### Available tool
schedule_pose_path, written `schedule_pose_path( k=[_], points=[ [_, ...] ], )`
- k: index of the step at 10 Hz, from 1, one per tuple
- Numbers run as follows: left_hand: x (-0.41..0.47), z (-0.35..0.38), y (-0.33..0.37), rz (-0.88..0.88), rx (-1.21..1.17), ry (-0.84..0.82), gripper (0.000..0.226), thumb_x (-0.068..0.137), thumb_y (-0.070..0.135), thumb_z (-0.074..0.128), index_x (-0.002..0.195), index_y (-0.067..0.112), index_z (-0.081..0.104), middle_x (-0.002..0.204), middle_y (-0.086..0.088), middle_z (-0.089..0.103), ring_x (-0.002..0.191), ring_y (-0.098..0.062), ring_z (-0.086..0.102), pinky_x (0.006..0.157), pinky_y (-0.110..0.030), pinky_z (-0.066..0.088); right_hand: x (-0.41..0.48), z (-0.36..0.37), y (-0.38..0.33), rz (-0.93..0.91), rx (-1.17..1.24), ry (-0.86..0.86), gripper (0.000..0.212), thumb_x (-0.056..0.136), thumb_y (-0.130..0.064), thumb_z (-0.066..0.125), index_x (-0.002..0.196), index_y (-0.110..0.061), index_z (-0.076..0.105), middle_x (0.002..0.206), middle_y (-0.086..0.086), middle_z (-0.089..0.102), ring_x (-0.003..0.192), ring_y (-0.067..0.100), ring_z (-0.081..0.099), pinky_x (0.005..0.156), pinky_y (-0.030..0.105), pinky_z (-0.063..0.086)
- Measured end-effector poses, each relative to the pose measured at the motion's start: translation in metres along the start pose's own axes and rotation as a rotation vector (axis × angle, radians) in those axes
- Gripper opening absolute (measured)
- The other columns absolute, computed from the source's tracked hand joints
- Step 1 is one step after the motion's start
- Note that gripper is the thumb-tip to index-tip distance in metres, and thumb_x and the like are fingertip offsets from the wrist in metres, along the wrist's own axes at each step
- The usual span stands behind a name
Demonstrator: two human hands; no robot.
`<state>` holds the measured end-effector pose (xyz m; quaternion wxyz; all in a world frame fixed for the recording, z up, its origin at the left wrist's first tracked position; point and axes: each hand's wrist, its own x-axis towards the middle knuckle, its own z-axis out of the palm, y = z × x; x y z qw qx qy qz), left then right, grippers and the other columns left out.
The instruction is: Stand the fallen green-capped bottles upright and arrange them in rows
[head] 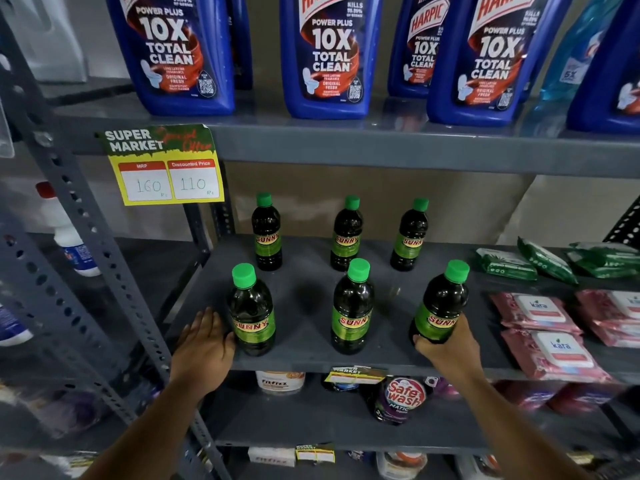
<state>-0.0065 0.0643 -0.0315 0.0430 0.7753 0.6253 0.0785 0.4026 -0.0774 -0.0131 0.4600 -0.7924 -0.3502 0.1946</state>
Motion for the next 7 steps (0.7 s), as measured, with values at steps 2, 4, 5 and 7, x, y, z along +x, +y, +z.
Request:
schedule_pose_path(
  k=[2,4,5,7],
  points=[
    [-0.001,0.001,0.002,-0.007,-0.010,-0.006,0.063,0.095,0.041,0.021,0.146,0.004,0.021,0.157,-0.017,0.020,0.145,-0.029,0.016,0.118,-0.044,0.017,-0.004,-0.002,0.000,-0.011,-0.007,-0.015,0.061,0.057,-0.026,0.082,0.109,-0.029,0.049,0.089,-0.011,0.065,0.079,0.005,0.060,0.060,0.021,0.042],
    [-0.002,-0.003,0.004,0.010,-0.006,-0.003,0.065,0.093,0.041,0.016,0.145,0.003,0.022,0.156,-0.019,0.021,0.145,-0.031,0.017,0.118,-0.046,0.018,-0.005,-0.003,-0.003,-0.001,-0.004,-0.028,0.065,0.057,-0.025,0.081,0.112,-0.029,0.047,0.090,-0.011,0.064,0.080,0.005,0.061,0.059,0.021,0.043],
    [-0.007,-0.007,0.005,0.006,-0.020,-0.013,0.072,0.087,0.042,0.013,0.143,0.000,0.027,0.154,-0.022,0.026,0.143,-0.033,0.022,0.116,-0.047,0.020,-0.008,-0.003,-0.007,0.013,0.000,-0.028,0.067,0.055,-0.028,0.080,0.113,-0.030,0.046,0.092,-0.012,0.065,0.080,0.005,0.061,0.058,0.020,0.042],
    [-0.001,-0.009,0.002,0.018,-0.182,0.022,0.056,0.097,0.033,0.029,0.142,0.000,0.028,0.152,-0.022,0.029,0.142,-0.034,0.022,0.116,-0.050,0.021,-0.022,-0.006,-0.002,-0.200,-0.080,0.002,0.096,0.061,-0.040,0.086,0.138,-0.034,0.029,0.125,-0.009,0.057,0.111,0.011,0.056,0.087,0.030,0.043]
  ],
)
